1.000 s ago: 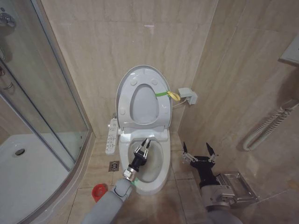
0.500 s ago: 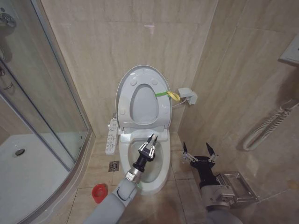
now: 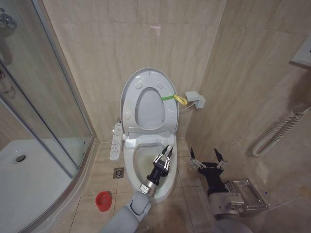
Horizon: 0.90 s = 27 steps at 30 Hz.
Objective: Open the toilet lid, clean the toilet bowl with a toilet brush, close the toilet lid, and flush.
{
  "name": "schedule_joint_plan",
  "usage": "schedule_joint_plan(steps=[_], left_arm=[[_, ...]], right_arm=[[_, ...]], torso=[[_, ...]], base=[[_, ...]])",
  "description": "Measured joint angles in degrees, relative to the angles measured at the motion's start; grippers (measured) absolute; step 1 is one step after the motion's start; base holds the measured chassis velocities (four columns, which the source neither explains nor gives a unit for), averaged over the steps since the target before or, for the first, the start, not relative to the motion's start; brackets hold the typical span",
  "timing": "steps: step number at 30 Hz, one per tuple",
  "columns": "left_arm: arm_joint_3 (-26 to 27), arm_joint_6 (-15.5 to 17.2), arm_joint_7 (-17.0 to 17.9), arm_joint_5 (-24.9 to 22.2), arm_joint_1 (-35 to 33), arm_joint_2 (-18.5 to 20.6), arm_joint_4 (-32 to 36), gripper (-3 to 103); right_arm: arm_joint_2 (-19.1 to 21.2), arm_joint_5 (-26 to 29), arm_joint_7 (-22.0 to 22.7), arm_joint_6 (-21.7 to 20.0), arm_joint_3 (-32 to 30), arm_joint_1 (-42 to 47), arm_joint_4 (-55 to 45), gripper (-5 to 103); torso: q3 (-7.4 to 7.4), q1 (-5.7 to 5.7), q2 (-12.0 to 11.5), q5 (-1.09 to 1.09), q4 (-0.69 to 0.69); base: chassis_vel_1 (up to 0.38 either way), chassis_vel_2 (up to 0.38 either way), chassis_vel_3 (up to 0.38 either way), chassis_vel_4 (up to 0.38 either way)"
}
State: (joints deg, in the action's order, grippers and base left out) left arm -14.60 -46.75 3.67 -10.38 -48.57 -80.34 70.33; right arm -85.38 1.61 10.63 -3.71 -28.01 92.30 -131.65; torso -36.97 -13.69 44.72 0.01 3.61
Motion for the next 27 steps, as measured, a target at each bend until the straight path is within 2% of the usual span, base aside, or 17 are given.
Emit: schedule_joint_plan(steps=[7, 14, 21, 27], left_arm=[[0.62, -0.04, -0.42, -1.08, 1.65, 0.38, -4.86, 21], [0.9, -0.04, -0.31, -1.91, 3.87, 0.29, -4.72, 21], [-0.62, -0.05, -0.27, -1.95, 5.04, -3.1, -5.67, 21], [-1.76, -0.11, -0.68, -1.72, 4.94, -5.59, -9.24, 21]], right_arm=[[0.0, 0.0, 0.0, 0.0, 0.0, 0.0, 0.0, 100], [0.0, 0.0, 0.0, 0.0, 0.0, 0.0, 0.0, 100], [0.0, 0.0, 0.0, 0.0, 0.0, 0.0, 0.0, 100], [0.0, 0.0, 0.0, 0.0, 0.0, 0.0, 0.0, 100]], torso=[[0.0, 0.0, 0.0, -0.01, 0.0], [0.0, 0.0, 0.0, -0.01, 0.0], [0.0, 0.0, 0.0, 0.0, 0.0], [0.0, 0.0, 0.0, 0.0, 0.0]], base=[[0.0, 0.0, 0.0, 0.0], [0.0, 0.0, 0.0, 0.0], [0.0, 0.0, 0.0, 0.0], [0.0, 0.0, 0.0, 0.0]])
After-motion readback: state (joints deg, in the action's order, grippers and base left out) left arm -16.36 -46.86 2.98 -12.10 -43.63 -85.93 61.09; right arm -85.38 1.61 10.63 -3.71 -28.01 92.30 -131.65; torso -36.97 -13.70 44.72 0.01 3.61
